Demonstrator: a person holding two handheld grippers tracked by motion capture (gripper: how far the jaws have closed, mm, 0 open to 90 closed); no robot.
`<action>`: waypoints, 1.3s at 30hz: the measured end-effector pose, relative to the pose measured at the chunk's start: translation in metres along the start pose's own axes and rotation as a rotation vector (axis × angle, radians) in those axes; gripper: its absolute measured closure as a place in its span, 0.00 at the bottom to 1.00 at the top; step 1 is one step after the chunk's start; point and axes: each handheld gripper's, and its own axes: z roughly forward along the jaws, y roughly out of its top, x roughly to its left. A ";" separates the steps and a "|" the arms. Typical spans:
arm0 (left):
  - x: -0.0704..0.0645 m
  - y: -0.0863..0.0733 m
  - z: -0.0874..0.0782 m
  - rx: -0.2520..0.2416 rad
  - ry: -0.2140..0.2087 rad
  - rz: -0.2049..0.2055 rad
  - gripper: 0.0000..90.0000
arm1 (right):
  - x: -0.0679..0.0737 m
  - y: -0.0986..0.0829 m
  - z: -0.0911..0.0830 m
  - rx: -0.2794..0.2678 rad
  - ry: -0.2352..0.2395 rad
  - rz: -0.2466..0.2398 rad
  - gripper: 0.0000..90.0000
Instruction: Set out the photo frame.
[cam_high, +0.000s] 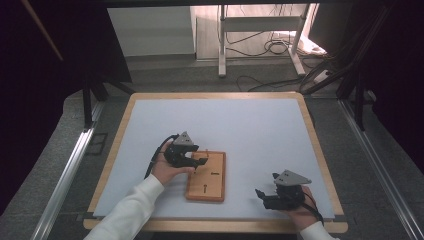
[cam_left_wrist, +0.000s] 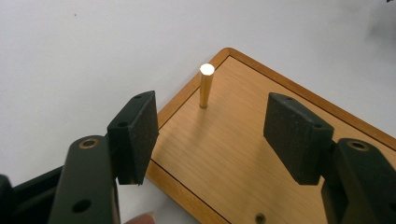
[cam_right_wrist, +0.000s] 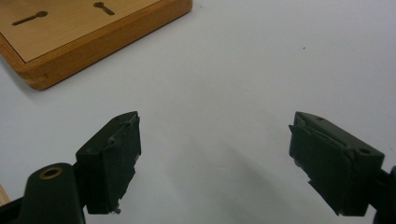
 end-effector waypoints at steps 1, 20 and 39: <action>0.000 0.000 0.000 -0.001 -0.001 -0.001 0.40 | 0.000 0.000 0.000 0.003 0.001 -0.005 0.19; 0.002 0.004 0.016 0.005 -0.015 0.006 0.43 | 0.002 0.000 0.004 0.015 0.009 -0.016 0.19; 0.008 0.008 0.027 -0.017 -0.045 0.053 0.67 | 0.002 -0.001 0.004 0.023 0.008 -0.023 0.19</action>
